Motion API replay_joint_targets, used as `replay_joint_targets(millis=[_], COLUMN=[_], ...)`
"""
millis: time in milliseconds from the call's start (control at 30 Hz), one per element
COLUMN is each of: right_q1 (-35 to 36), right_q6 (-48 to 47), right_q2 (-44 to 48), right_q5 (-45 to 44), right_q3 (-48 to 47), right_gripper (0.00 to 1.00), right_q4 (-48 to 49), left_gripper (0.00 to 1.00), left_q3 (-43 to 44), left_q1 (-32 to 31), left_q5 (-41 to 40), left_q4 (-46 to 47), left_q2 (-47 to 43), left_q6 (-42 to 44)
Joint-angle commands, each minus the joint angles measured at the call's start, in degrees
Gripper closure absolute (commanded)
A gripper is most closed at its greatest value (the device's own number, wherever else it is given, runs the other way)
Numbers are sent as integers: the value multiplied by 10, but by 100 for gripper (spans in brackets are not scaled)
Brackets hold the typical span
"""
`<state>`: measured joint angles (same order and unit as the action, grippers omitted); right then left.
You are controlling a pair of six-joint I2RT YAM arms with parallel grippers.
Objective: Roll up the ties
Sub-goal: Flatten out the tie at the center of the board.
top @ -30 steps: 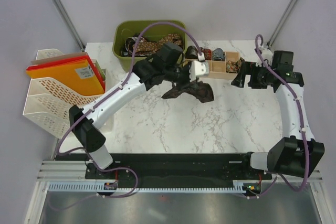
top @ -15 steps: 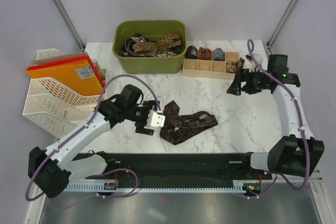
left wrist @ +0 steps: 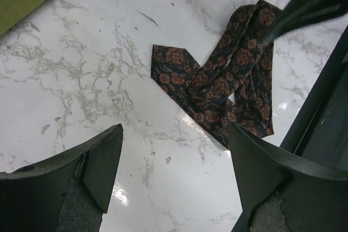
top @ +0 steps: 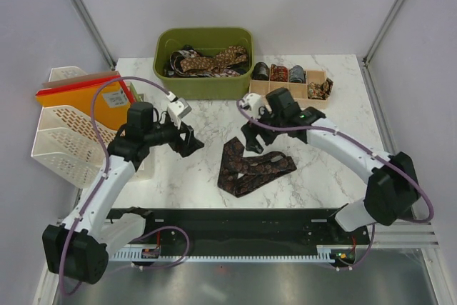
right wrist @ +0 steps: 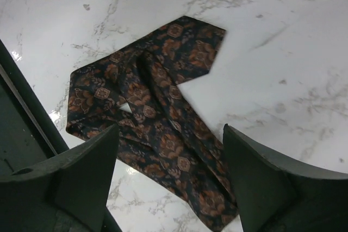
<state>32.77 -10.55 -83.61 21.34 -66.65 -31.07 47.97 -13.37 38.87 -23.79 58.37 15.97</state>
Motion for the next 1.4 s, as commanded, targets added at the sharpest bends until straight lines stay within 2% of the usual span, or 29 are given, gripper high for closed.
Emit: replay_joint_targets(millis=[0, 200, 467, 667, 733, 767, 800, 867, 900, 967, 1000, 1067, 1100, 1167, 1200, 1267, 1367], right_q1=[78, 134, 168, 171, 171, 170, 165, 144, 134, 101, 88, 47, 31, -9, -22, -52, -112], right_q6=[-13, -12, -8, -4, -2, -1, 0, 12, 18, 22, 27, 29, 29, 21, 12, -9, -26], right_q2=[-47, -93, -152, -169, -162, -157, -149, -121, -109, -62, -45, 5, 22, 65, 77, 105, 135], right_q5=[-50, -58, -90, -106, -115, -118, -119, -108, -99, -77, -68, -28, -17, 18, 21, 25, 32], right_q3=[-5, 11, 18, 57, 74, 79, 83, 86, 86, 79, 77, 71, 71, 73, 75, 78, 98], right_gripper=[18, 21, 23, 38, 52, 57, 70, 81, 92, 99, 100, 100, 100, 100, 100, 100, 100], right_q4=[57, 101, 149, 172, 174, 178, 178, 175, 165, 152, 137, 118, 101, 83, 59, 35, 8], left_gripper=[15, 16, 12, 10, 10, 10, 11, 13, 14, 15, 15, 16, 16, 13, 12, 11, 11], left_q3=[-29, -42, -32, -31, -30, -30, -30, -32, -32, -26, -21, 5, 14, 32, 32, 24, 14], left_q1=[24, 69, 86, 90, 90, 90, 90, 89, 87, 78, 63, 41, 18, -14, -53, -110, -152], left_q5=[-32, -24, -20, -1, 25, 36, 66, 100, 130, 157, 161, 160, 157, 136, 126, 103, 83], left_q4=[54, 58, 67, 70, 72, 71, 70, 64, 60, 21, 5, -63, -84, -118, -117, -116, -110], left_q2=[-40, -51, -51, -46, -41, -38, -35, -33, -33, -27, -13, 15, 45, 69, 86, 104, 150], left_q6=[-132, -182, -206, -180, -161, -141, -112, -74, -22, 50, 129, 217, 291, 361, 408, 443, 488])
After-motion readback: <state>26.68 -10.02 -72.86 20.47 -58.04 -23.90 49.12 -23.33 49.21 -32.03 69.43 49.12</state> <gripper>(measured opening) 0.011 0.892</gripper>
